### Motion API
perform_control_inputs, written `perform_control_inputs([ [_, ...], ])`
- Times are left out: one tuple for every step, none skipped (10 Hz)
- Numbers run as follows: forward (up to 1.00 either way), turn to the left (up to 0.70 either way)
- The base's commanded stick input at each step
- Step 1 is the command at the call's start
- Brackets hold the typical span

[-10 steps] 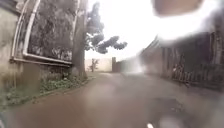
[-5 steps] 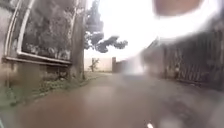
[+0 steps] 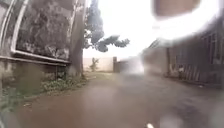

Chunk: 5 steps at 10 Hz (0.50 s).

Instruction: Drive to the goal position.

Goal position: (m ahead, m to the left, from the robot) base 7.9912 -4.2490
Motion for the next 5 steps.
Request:
perform_control_inputs([
  [0.5, 0.02],
  [0.5, 0.02],
  [0.5, 0.02],
  [0.5, 0.02],
  [0.5, 0.02],
])
